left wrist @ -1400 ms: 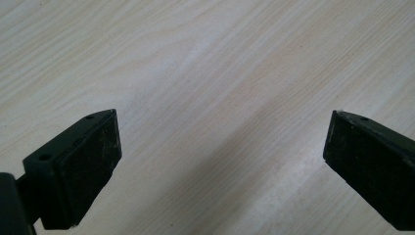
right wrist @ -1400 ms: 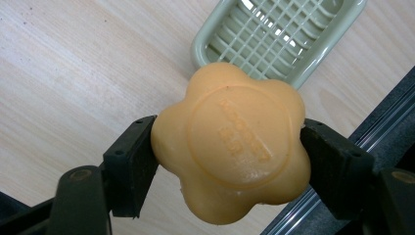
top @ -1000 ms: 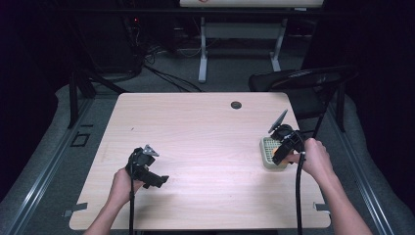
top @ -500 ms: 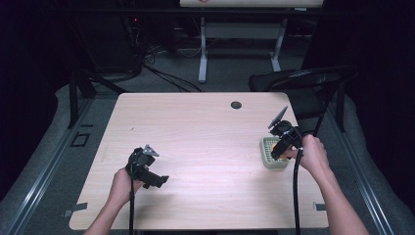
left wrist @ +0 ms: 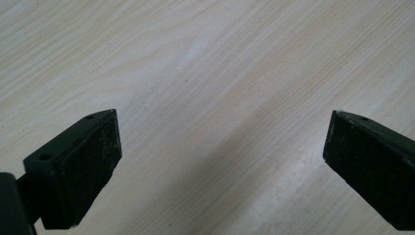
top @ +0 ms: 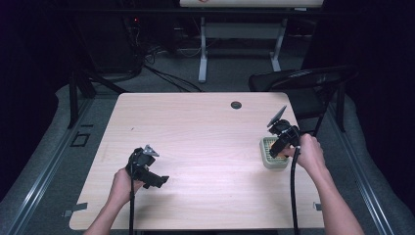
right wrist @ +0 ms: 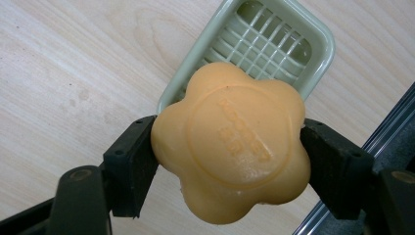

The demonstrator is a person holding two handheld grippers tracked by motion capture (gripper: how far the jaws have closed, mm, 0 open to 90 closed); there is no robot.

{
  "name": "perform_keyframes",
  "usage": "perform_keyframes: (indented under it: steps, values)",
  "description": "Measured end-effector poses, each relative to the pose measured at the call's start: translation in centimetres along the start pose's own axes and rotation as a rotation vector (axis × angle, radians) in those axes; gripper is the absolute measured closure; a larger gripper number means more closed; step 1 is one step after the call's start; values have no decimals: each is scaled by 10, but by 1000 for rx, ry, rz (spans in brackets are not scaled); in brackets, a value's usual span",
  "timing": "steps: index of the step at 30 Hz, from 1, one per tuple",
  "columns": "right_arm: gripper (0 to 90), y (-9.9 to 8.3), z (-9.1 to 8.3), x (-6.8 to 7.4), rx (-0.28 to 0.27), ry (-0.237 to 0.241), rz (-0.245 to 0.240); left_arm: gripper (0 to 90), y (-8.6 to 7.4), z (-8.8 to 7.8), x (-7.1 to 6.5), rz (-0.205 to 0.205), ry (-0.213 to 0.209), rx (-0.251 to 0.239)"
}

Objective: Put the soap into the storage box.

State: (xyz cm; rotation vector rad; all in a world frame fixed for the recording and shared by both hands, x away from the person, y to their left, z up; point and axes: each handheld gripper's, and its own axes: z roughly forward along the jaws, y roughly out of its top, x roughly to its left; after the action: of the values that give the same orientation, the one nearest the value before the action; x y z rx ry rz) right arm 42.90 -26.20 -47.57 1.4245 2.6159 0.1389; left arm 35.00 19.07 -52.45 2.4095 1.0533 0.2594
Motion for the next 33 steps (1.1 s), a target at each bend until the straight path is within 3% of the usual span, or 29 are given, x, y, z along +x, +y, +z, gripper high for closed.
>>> perform_keyframes:
  steps: [18,23,24,25,33]
  values:
    - [265,6,18,-13,-26,6,54,9,0,1,-1,3,-2,4]
    - [265,9,24,-13,-23,10,53,9,0,1,0,3,-4,4]
    - [265,10,23,-15,-2,14,35,9,0,1,0,3,-4,4]
    - [265,10,26,-14,-22,15,51,9,0,1,0,2,-3,3]
    - [265,13,33,-16,-18,27,49,9,0,1,0,3,-5,5]
